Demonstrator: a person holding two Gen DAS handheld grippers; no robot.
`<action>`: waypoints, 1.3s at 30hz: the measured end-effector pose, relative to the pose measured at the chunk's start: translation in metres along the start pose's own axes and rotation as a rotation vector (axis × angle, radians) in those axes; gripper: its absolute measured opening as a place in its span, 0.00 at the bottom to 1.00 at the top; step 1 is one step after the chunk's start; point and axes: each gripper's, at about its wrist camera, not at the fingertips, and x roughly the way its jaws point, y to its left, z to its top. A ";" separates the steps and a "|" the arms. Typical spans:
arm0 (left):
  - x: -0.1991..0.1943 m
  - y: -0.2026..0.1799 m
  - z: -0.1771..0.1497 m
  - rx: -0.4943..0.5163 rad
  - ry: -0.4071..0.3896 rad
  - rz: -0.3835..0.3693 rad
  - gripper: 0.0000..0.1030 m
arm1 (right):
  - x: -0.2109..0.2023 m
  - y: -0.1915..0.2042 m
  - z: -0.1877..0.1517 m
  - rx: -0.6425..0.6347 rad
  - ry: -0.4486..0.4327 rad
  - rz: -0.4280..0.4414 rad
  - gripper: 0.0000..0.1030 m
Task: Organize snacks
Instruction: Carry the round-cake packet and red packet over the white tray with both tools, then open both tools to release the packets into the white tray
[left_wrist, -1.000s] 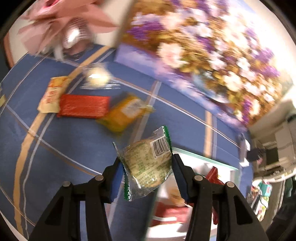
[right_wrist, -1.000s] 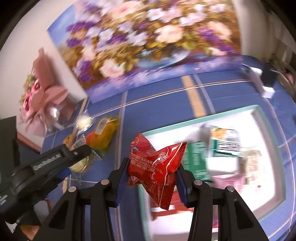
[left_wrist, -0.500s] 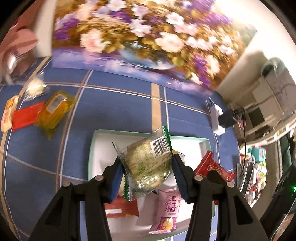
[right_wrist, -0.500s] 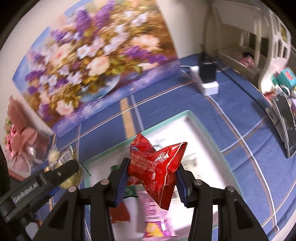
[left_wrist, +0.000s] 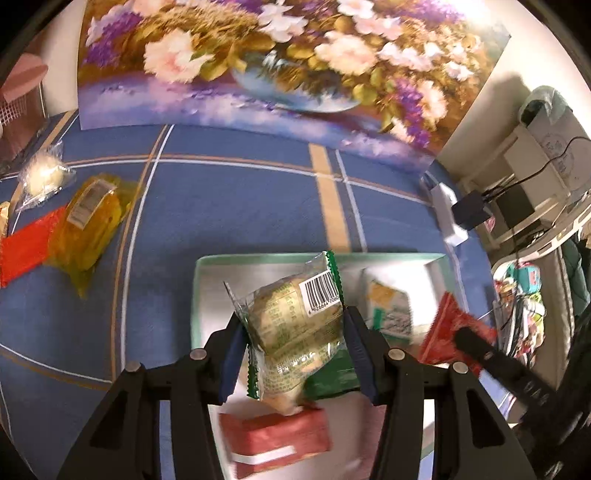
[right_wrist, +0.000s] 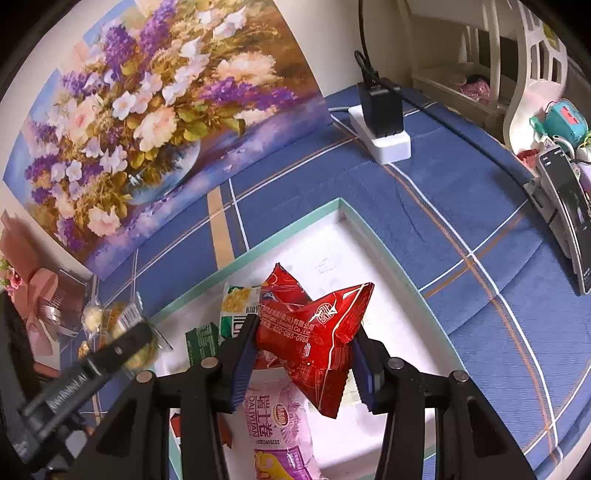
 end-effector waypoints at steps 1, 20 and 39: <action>0.001 0.004 -0.001 -0.003 -0.001 0.006 0.52 | 0.001 0.000 0.000 -0.001 0.003 -0.001 0.48; -0.001 0.010 -0.010 -0.152 -0.020 -0.057 0.52 | 0.023 -0.008 -0.005 0.000 0.048 -0.009 0.48; 0.001 0.003 -0.023 -0.255 -0.017 0.001 0.52 | 0.023 0.004 -0.009 -0.041 0.070 0.019 0.50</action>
